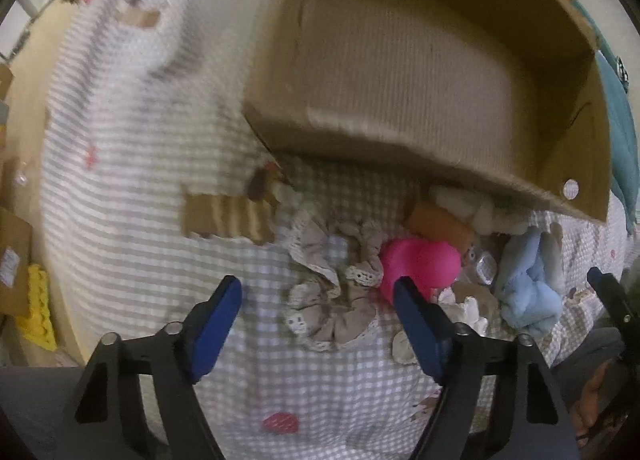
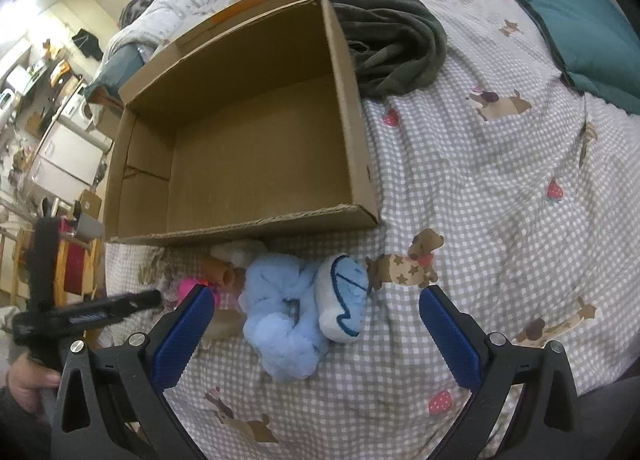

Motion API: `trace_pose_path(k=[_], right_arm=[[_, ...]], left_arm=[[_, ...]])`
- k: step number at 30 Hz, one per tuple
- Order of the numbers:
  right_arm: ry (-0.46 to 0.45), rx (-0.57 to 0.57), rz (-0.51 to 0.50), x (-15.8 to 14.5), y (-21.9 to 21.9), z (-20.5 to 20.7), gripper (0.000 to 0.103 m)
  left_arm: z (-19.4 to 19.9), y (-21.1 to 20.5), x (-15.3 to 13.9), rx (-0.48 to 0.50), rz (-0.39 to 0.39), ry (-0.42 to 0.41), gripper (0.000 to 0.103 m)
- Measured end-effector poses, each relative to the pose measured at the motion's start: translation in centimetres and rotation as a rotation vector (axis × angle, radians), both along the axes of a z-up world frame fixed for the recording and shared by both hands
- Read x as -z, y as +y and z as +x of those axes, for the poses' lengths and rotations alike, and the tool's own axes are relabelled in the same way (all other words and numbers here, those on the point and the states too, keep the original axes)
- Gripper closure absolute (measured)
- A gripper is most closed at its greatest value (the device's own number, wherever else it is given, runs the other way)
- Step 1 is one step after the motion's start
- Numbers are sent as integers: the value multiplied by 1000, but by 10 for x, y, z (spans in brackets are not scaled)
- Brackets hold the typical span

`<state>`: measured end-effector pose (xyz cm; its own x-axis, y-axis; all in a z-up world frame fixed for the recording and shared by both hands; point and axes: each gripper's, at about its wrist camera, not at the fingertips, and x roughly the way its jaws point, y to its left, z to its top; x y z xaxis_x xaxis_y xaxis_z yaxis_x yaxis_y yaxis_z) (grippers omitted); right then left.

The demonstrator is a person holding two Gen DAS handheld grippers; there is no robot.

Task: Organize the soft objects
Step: 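Grasp the beige lace scrunchie with the left tool while the right tool grasps the blue plush, then lift both held items over the box and lower them inside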

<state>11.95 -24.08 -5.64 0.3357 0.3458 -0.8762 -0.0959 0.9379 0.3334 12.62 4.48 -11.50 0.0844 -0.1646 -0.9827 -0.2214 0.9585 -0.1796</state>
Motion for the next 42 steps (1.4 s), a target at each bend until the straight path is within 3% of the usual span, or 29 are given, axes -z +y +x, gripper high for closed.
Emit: trace_pose_path(k=[5, 7, 8, 9, 15, 17, 20, 24, 26, 29, 33, 36, 42], right_arm=[[18, 9, 7, 6, -2, 5, 0], [21, 11, 10, 8, -3, 9, 0], [23, 10, 10, 9, -2, 12, 0], [24, 8, 9, 9, -1, 12, 0], [52, 15, 40, 14, 0, 16, 0], [73, 45, 52, 18, -7, 18, 0], [146, 64, 84, 30, -16, 24, 18], [229, 70, 69, 49, -14, 30, 18], [207, 49, 36, 48, -9, 29, 22], [186, 11, 4, 48, 2, 31, 25], [201, -47, -42, 56, 15, 32, 61], [191, -64, -70, 56, 18, 29, 71], [92, -73, -41, 32, 18, 9, 73]], left_arm=[[3, -8, 15, 35, 39, 11, 30], [5, -9, 14, 38, 46, -3, 42], [7, -8, 12, 37, 60, -2, 57], [9, -7, 15, 36, 75, 6, 64], [7, 3, 3, 9, 53, -26, 87], [6, 10, -4, -15, 33, -49, 88], [5, 20, -14, -30, 20, -81, 90], [-1, 27, -33, -29, 45, -140, 91], [-6, 29, -44, -12, 140, -178, 91], [-9, 41, -48, -38, 115, -178, 91], [-14, 49, -51, -56, 135, -177, 91], [-19, 56, -50, -68, 117, -194, 91], [-43, 38, -46, -85, 111, -217, 92]])
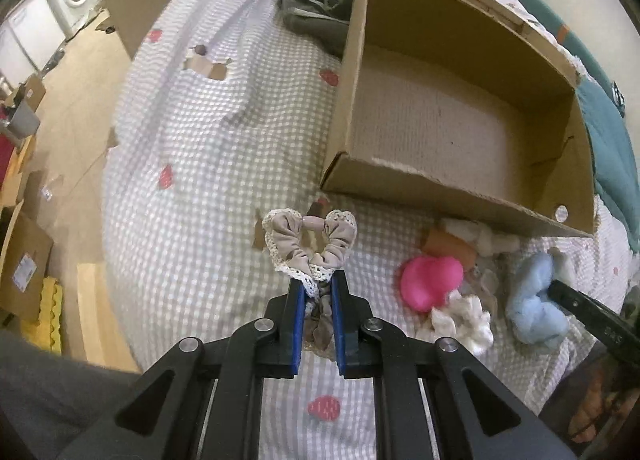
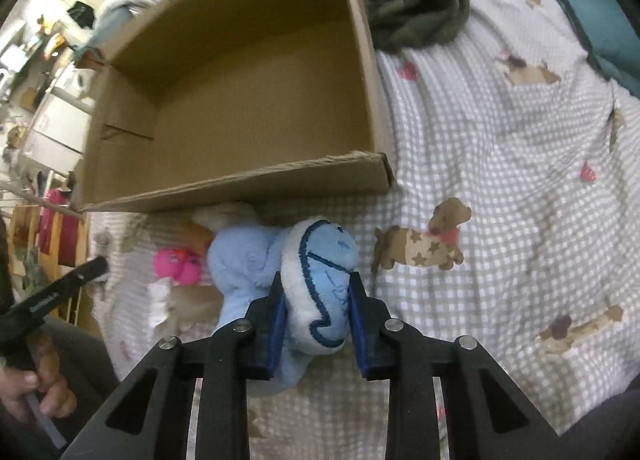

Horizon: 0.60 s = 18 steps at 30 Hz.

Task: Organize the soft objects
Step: 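Lift both held items over the box and lower them inside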

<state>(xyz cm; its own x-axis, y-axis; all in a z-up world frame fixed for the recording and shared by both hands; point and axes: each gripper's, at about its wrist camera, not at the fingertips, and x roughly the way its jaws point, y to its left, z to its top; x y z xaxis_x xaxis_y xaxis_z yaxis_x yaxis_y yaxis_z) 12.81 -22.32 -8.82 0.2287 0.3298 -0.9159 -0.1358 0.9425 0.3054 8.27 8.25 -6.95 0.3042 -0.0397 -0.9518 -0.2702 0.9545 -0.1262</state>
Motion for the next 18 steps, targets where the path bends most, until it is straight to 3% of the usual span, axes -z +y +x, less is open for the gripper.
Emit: trace_pose_path(k=[10, 18], right_arm=[[-131, 19, 105, -61, -21, -48, 73], [-172, 56, 146, -85, -22, -58, 73]], left_arm=[[-29, -17, -60, 3, 48, -58, 91], [-17, -31, -85, 52, 41, -105, 91]])
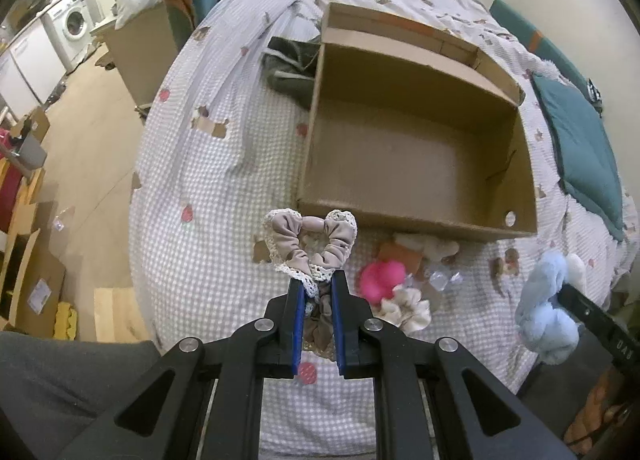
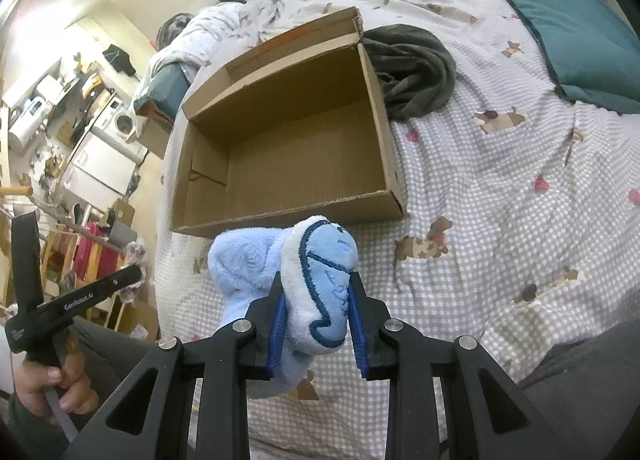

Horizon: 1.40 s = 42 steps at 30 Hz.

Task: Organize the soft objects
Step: 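Lift both held items over the box and lower them inside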

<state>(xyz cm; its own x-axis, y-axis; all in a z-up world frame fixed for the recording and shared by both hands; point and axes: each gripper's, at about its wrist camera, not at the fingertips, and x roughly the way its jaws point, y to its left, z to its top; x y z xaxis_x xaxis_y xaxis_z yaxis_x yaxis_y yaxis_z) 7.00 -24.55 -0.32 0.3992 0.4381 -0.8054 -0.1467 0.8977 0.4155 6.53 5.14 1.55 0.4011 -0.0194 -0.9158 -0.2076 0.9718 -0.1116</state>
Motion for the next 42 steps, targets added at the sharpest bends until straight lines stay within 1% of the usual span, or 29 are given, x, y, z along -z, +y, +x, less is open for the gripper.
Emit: trace_pose_path(k=[3, 7, 9, 14, 16, 19, 22, 24, 26, 29, 32, 34, 39, 42], right_arm=[[-6, 7, -10, -3, 4, 4, 73], [-15, 3, -27, -8, 6, 19, 73], [-20, -7, -35, -13, 10, 29, 73], [-84, -20, -55, -35, 16, 51, 73], [-95, -23, -49, -39, 19, 61, 73], [-113, -20, -41, -43, 22, 77, 73], [-139, -10, -25, -43, 25, 93, 73], [-166, 4, 7, -40, 26, 103, 73], [-196, 17, 41, -34, 27, 111, 73], [-200, 9, 9, -18, 34, 124, 73], [-165, 10, 8, 5, 37, 132, 73], [-136, 15, -9, 17, 40, 134, 73], [-156, -18, -70, 22, 51, 134, 73], [-143, -30, -87, 29, 56, 136, 73]], left_arm=[[12, -3, 0, 8, -15, -7, 91], [30, -10, -5, 39, -12, -34, 91], [40, -12, -9, 48, -32, -47, 91], [66, -17, -24, 65, -44, -91, 92], [76, -19, -28, 69, -38, -100, 92], [91, -23, -35, 89, -5, -118, 92], [105, -24, -36, 97, 8, -132, 92], [112, -26, -30, 111, -12, -147, 91], [119, -29, -20, 122, -2, -148, 91], [123, -29, -1, 120, 16, -140, 91], [126, -25, 19, 115, -8, -118, 91], [127, -25, 27, 118, -18, -114, 91], [126, -29, 38, 144, -23, -98, 91], [129, -35, 41, 153, -19, -82, 91]])
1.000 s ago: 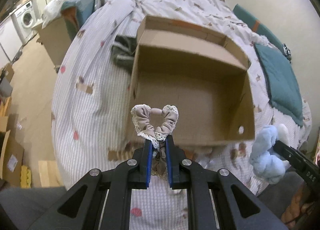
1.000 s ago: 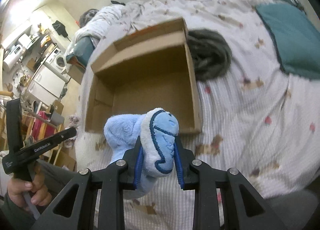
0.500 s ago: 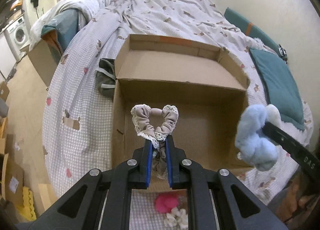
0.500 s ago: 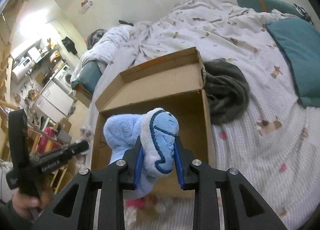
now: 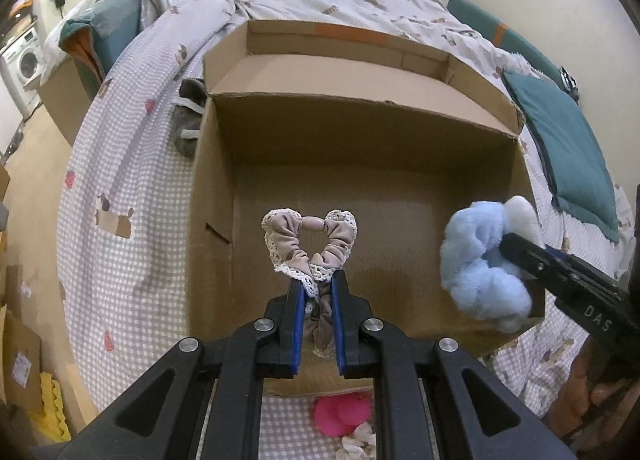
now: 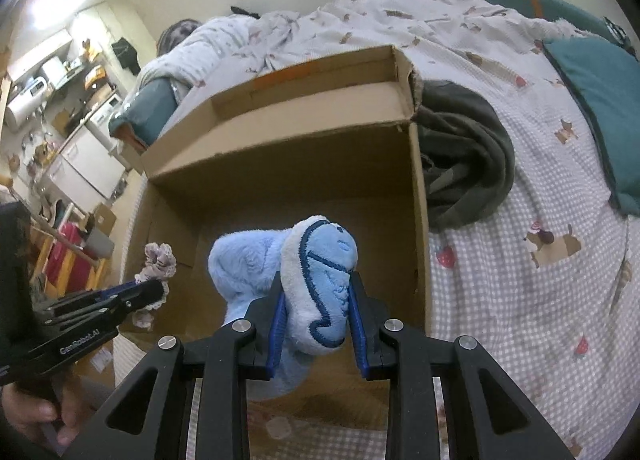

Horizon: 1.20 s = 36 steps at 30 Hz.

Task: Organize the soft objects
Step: 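Lift both held items over the box and lower them inside, then open both tools to release the scrunchie and plush into the box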

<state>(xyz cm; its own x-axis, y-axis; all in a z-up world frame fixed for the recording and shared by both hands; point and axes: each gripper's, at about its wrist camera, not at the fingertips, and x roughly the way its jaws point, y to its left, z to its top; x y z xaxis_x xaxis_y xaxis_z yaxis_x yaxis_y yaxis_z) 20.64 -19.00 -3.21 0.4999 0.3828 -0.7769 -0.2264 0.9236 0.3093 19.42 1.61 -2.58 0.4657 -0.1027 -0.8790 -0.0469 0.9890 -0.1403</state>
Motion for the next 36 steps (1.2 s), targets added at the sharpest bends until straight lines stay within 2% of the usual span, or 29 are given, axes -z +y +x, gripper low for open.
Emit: trace_pose_path(k=[6, 13, 25, 26, 28, 29, 30, 32, 34, 36], right_arm=[[7, -20, -15, 6, 7, -2, 73], [-21, -38, -43, 5, 12, -4, 73], [-42, -14, -36, 4, 7, -6, 72], [-41, -11, -32, 4, 6, -5, 71], [-36, -1, -20, 4, 4, -4, 67], [-32, 3, -15, 4, 4, -3, 58], [-27, 8, -2, 5, 2, -3, 45], [-33, 19, 23, 3, -1, -3, 37], [-46, 23, 36, 1, -2, -3, 34], [-54, 25, 46, 0, -2, -3, 28]], left_arm=[[2, -4, 8, -2, -31, 44, 91], [0, -3, 9, -7, -21, 36, 91], [-1, -10, 6, 18, -21, 11, 91], [-1, -9, 6, 12, -20, 12, 89], [0, -8, 5, 4, -14, 9, 85], [-1, -8, 5, 2, -9, 7, 84], [-1, -8, 4, 5, -11, 6, 83], [-2, -9, 3, 13, -17, 4, 80], [-2, -9, 0, 8, -5, -9, 68], [-3, -9, -4, -3, 14, -34, 50]])
